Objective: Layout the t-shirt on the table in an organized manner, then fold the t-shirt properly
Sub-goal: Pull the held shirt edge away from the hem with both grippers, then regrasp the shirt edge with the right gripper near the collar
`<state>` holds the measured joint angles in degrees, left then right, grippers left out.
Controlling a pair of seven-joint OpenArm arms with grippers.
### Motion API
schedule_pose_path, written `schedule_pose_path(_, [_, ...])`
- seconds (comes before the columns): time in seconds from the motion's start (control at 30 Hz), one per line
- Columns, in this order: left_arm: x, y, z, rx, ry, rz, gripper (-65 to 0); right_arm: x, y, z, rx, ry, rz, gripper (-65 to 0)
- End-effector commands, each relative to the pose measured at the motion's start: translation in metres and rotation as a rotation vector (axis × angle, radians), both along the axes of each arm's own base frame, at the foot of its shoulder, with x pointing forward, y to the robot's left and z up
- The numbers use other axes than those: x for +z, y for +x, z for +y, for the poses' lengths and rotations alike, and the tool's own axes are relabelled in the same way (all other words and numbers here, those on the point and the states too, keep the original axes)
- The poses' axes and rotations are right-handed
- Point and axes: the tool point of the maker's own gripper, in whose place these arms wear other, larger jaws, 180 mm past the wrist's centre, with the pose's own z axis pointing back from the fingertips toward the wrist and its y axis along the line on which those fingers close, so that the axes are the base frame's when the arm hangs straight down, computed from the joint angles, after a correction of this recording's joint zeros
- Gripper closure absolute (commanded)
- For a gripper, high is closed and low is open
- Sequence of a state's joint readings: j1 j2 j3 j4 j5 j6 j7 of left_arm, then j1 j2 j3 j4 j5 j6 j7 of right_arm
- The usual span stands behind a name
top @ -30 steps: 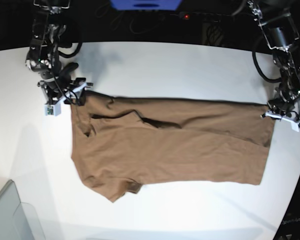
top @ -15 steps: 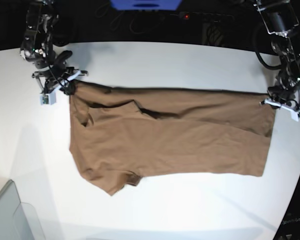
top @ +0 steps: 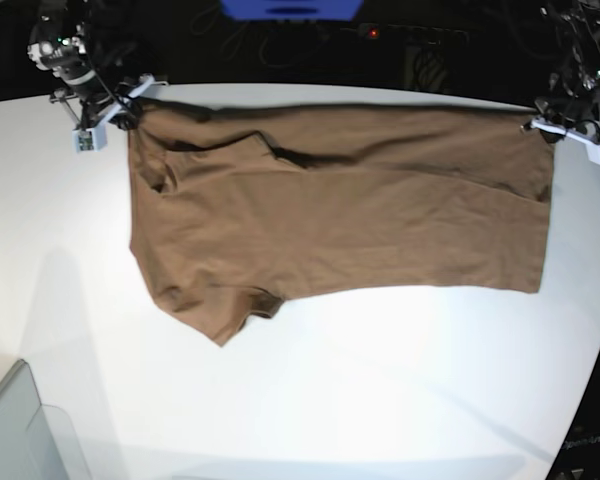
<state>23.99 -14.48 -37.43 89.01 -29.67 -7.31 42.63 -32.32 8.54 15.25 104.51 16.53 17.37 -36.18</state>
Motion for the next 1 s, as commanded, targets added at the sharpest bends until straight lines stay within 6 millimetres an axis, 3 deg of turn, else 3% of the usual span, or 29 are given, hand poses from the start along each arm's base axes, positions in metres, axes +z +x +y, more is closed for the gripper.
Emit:
schedule_pose_path(0.0, [0.009,0.004,0.007,-0.006,0.027,-0.016,-0.1,0.008,0.002,-0.008,-0.004,-0.019,-0.027,0.0])
schedule_pose_path(0.43, [0.009,0.006,0.007,-0.005,0.03,-0.019,-0.1,0.013,-0.006,-0.014,-0.011,-0.036,-0.024,0.0])
schedule_pose_path(0.53, [0.007,0.004,0.008,-0.002,0.026,-0.012,-0.1,0.015,-0.007,-0.023,-0.055,-0.044,-0.032,0.0])
schedule_pose_path(0.6, [0.006,0.004,0.008,0.0,0.025,-0.01,-0.1,0.017,-0.008,-0.028,-0.079,-0.047,-0.038,-4.5])
schedule_pose_path(0.73, [0.006,0.004,0.008,0.0,0.025,-0.012,-0.3,0.02,-0.006,-0.028,-0.076,-0.05,-0.048,-20.6])
schedule_pose_path(0.83, [0.009,0.007,0.006,-0.002,0.021,-0.024,-0.4,0.037,0.002,-0.026,-0.069,-0.06,-0.096,-31.4])
schedule_pose_path(0.97, [0.01,0.008,0.006,-0.004,0.021,-0.026,-0.5,0.056,0.005,-0.012,-0.066,-0.046,-0.149,-37.4])
